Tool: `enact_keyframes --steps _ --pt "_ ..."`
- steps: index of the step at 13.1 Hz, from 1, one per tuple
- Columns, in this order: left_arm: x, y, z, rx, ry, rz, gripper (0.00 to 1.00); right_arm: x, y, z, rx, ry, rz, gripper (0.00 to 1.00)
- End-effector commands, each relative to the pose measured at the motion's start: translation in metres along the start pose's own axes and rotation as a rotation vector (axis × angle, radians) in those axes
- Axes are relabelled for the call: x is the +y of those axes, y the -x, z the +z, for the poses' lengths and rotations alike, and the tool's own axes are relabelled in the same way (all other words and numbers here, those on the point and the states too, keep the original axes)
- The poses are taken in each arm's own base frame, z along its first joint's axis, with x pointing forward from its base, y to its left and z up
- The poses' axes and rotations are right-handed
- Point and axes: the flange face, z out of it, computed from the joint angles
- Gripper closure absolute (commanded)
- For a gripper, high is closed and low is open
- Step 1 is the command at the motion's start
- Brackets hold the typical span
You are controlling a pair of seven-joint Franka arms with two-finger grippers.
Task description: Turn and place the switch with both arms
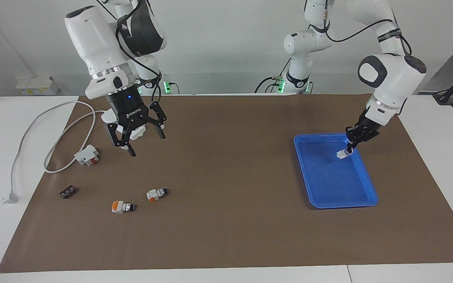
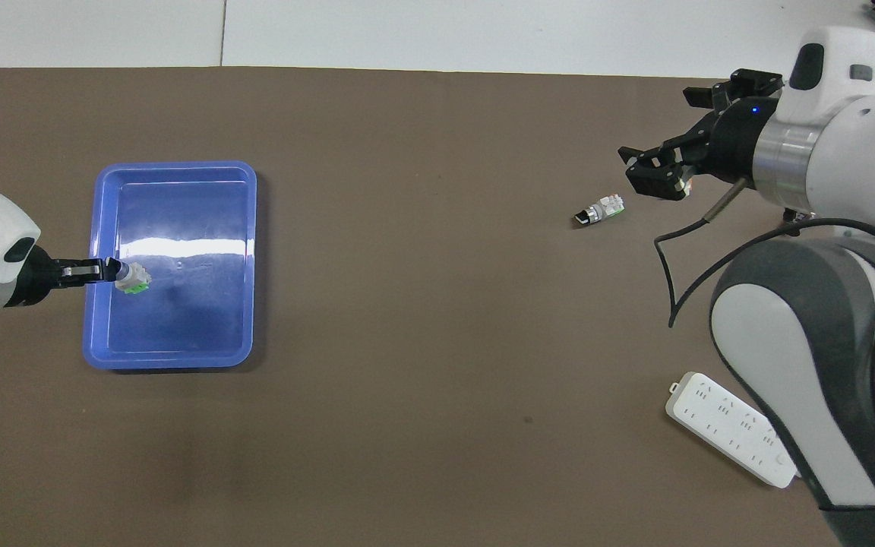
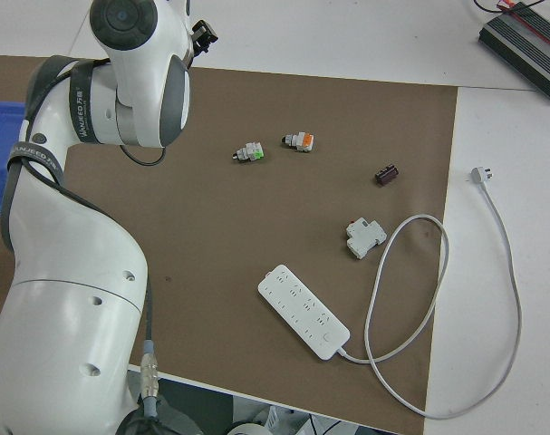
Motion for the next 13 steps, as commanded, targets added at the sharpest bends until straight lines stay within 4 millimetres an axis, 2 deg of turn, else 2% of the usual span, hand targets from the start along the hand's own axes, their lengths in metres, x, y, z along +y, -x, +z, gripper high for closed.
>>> enact_keyframes --steps 1,4,7,11,13 --pt "0.001 -0.003 -0.011 0.02 -0.032 0.042 0.02 0.01 0.0 0.001 -0.054 0.05 0.22 0.0" --pt "0.007 -0.026 -0.036 0.053 -0.034 0.061 0.01 0.033 0.007 -0.013 -0.1 0.057 0.409 0.0" --pt "0.019 -0.04 -0.072 -0.014 -0.069 0.112 0.01 0.04 0.017 -0.016 -0.179 0.076 0.502 0.0" --pt "0.04 -0.036 -0.133 -0.144 -0.114 0.122 0.01 0.04 0.033 -0.033 -0.362 0.158 0.614 0.0" --pt "0.069 -0.03 -0.159 -0.198 -0.185 0.117 0.01 0.035 0.041 -0.04 -0.425 0.17 0.653 0.0"
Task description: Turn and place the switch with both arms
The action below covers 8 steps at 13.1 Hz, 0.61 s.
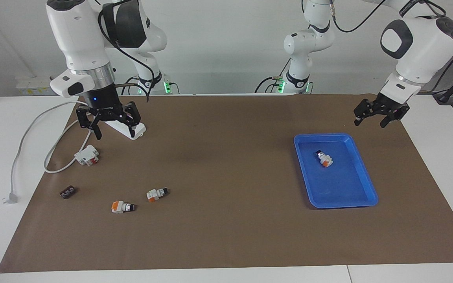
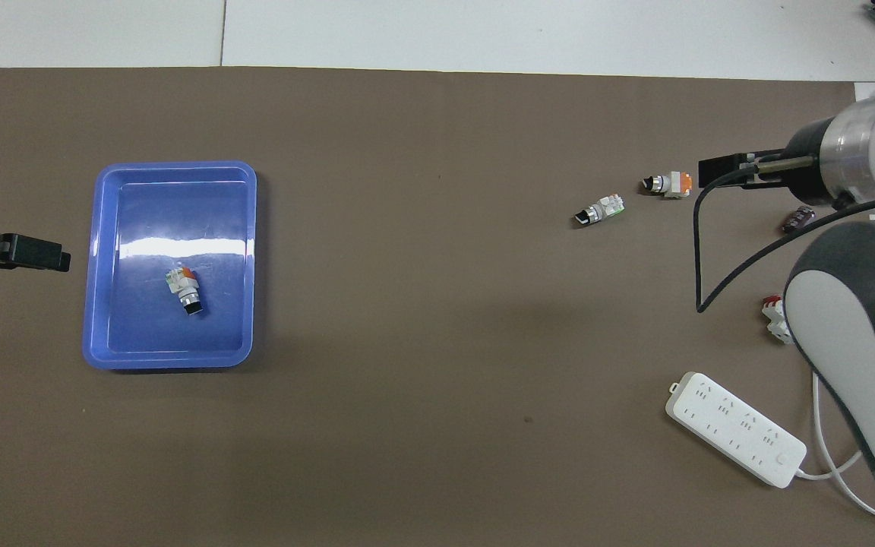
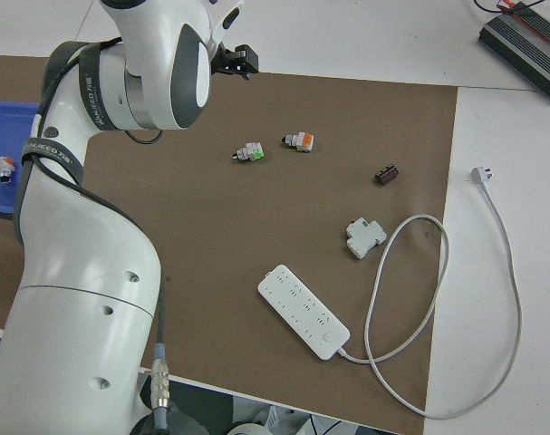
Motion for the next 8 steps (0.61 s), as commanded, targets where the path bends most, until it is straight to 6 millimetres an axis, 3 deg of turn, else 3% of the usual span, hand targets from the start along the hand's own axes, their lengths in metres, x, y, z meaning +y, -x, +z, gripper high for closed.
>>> enact_keyframes --steps 1,4,6,8 --pt "0.035 0.005 -0.036 -0.064 -0.079 -0.039 0.01 0.004 0.015 -0.012 -0.07 0.041 0.071 0.0" --pt "0.077 0.008 -0.061 -0.079 -0.082 -0.061 0.01 0.003 0.032 -0.014 -0.154 0.058 0.116 0.0" --pt "0.11 0.01 -0.066 -0.081 -0.087 -0.066 0.01 0.004 0.038 -0.016 -0.187 0.06 0.115 0.0" --pt "0.126 0.014 -0.071 -0.091 -0.091 -0.047 0.01 0.009 0.037 -0.016 -0.189 0.045 0.127 0.0"
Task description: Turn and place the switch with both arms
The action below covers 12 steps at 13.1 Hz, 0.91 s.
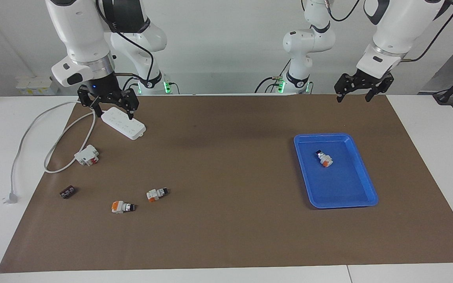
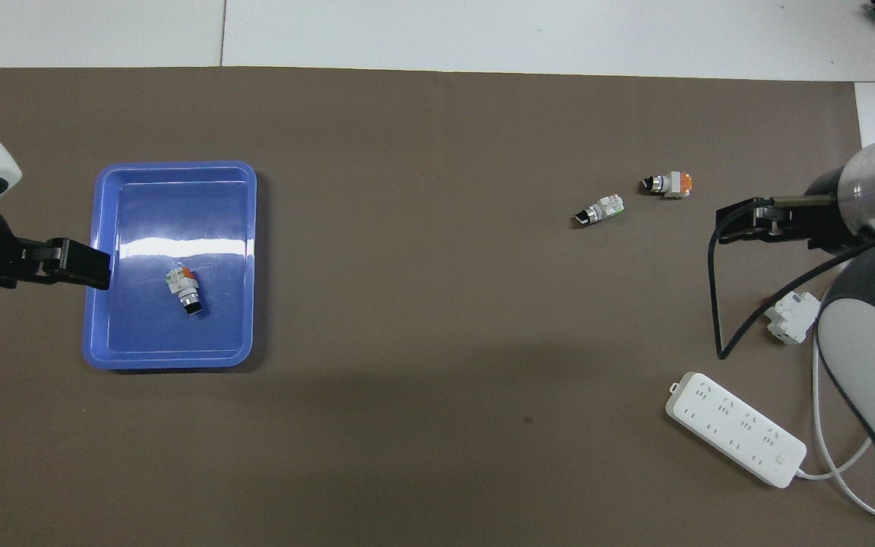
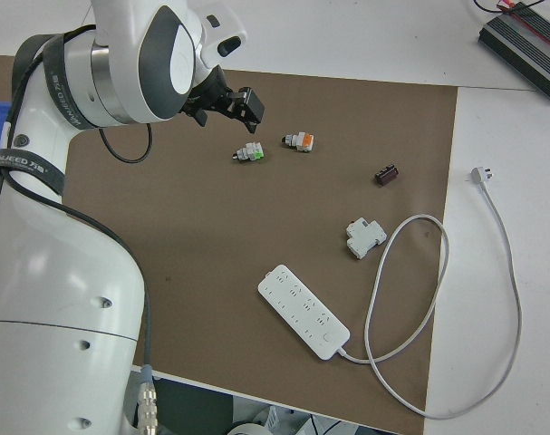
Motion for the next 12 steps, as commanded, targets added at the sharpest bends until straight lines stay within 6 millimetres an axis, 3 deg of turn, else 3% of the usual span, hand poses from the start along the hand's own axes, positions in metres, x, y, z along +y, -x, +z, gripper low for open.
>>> enact_keyframes --steps 1,5,7,12 --pt "0.01 0.005 -0.02 -0.01 -0.018 -0.002 0.01 0.006 0.004 0.0 -0.013 -0.011 0.032 0.0" --pt "-0.009 0.0 -0.029 -0.004 -0.009 0.032 0.0 0.017 0.004 0.002 -0.028 -0.035 0.05 0.0" --pt "-0.026 0.002 -0.014 0.001 -0.008 0.009 0.0 0.016 0.006 0.008 -0.04 -0.033 0.048 0.0" --pt "-0.021 -0.001 -0.003 0.047 -0.012 0.025 0.0 0.015 0.009 0.009 -0.049 -0.029 0.044 0.0"
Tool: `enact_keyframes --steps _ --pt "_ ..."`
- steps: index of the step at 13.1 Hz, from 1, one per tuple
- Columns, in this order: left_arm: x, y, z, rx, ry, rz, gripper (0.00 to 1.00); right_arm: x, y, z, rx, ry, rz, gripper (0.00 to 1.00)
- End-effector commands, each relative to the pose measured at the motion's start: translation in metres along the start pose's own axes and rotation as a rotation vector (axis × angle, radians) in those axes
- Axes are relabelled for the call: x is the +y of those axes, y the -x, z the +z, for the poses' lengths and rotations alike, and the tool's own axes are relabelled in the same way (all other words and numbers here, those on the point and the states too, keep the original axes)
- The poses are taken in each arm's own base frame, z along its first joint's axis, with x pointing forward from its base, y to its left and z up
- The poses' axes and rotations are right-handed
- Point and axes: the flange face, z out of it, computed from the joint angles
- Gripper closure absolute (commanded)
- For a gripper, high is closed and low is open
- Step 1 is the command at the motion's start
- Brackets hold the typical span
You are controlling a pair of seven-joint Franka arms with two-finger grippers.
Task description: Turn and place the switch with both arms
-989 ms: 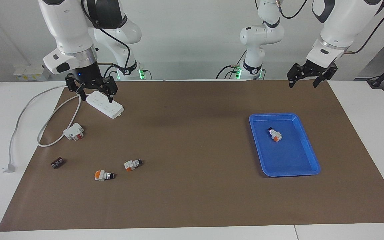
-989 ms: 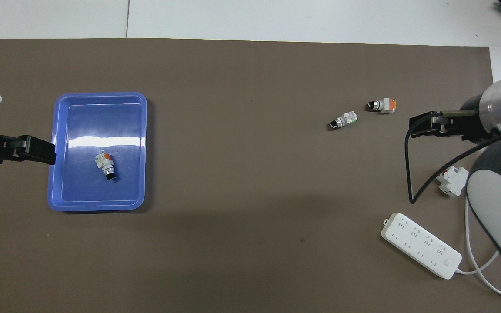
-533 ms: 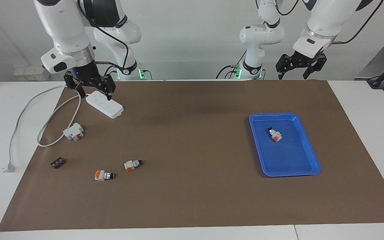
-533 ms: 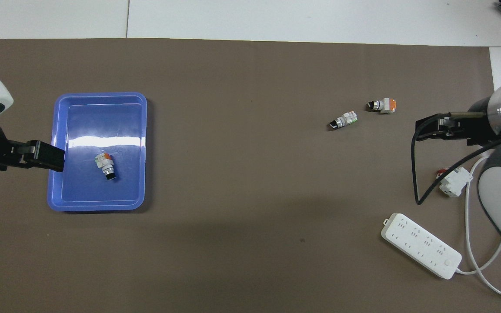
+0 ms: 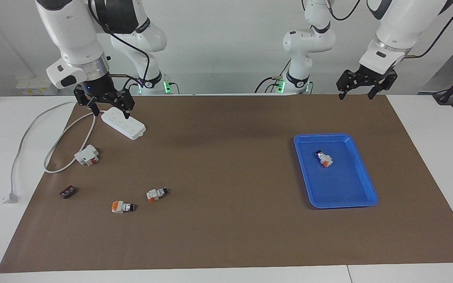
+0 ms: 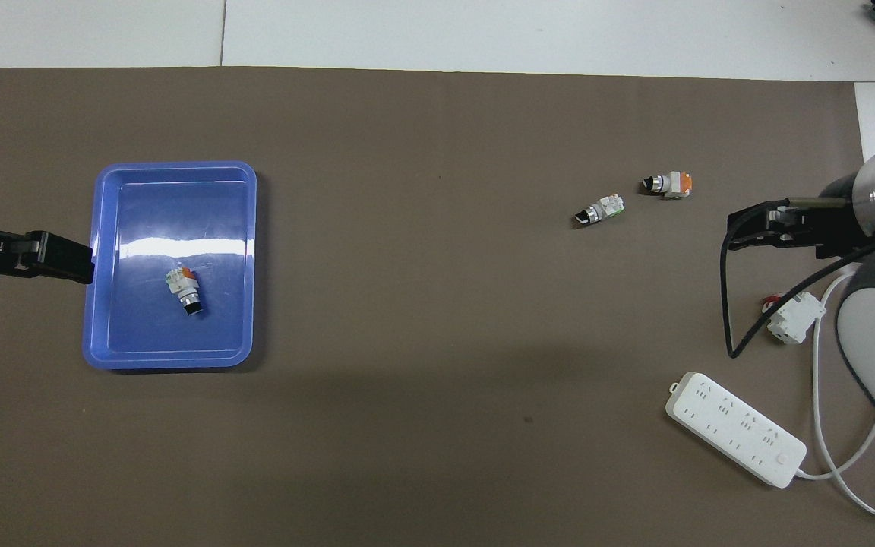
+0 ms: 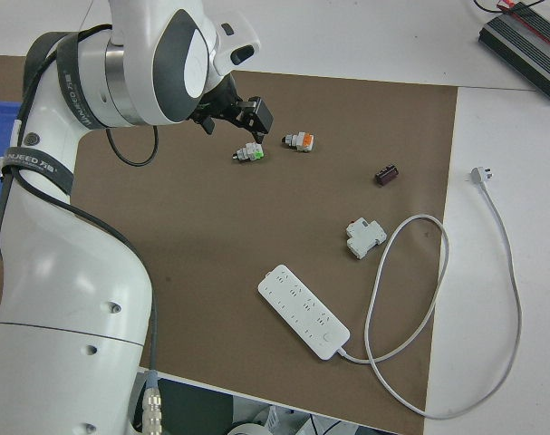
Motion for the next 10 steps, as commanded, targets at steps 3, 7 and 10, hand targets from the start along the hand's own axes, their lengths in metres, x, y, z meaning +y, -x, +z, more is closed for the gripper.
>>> enact_keyframes --steps 3,7,10 --pt "-0.0009 0.0056 0.0109 0.063 -0.019 0.012 0.0 -0.0024 0.0093 -0.0011 -0.011 -0.019 -0.003 0.0" --pt "0.0005 0.004 0.0133 0.08 -0.016 0.012 0.0 -0.0025 0.0029 -0.0059 0.025 -0.025 -0.07 0.0" --pt "0.0031 0.0042 0.0134 0.079 -0.015 0.017 0.0 -0.0063 0.0013 -0.009 0.04 -0.03 -0.074 0.0"
